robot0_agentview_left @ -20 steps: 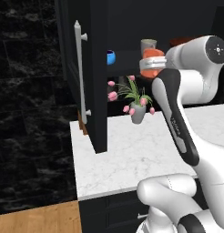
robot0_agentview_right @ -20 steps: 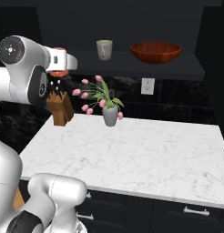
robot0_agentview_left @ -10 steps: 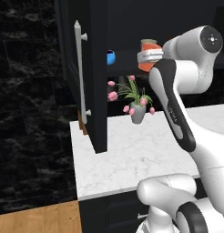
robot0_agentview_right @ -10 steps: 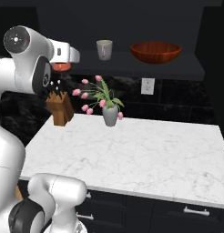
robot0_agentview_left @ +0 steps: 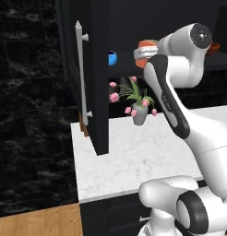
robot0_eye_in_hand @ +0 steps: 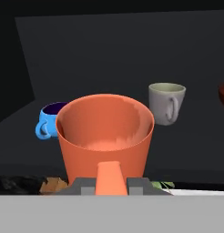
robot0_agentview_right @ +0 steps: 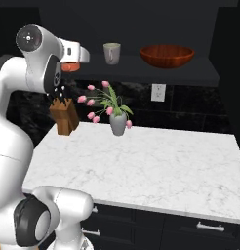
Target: Gather all objects into one cabinet and sort the glasses and bowls to opposite sides.
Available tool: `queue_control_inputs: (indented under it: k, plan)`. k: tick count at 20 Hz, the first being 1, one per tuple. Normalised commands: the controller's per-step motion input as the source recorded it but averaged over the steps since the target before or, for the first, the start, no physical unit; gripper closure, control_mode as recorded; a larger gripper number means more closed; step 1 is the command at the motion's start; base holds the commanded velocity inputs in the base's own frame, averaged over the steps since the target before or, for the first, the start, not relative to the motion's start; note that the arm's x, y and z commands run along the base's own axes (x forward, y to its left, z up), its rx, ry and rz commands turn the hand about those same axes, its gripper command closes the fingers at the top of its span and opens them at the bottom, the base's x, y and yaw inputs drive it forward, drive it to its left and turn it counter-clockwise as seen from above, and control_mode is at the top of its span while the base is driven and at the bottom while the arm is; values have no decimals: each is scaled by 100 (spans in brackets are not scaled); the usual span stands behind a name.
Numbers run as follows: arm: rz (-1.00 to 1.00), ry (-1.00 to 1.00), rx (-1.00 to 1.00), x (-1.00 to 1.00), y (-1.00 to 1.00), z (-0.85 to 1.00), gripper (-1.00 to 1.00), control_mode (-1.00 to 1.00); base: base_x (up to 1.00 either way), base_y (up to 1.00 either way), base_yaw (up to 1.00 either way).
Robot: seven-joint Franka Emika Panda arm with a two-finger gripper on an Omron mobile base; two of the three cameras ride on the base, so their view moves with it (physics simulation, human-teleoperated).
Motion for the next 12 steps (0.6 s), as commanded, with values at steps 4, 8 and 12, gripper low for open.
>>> queue_control_inputs:
  k: [4,8,12]
  plan:
    - [0,0,0,35,3,0,100,-100,0,0,0]
    - [0,0,0,34,3,0,100,-100,0,0,0]
    - [0,0,0,31,9,0,100,-100,0,0,0]
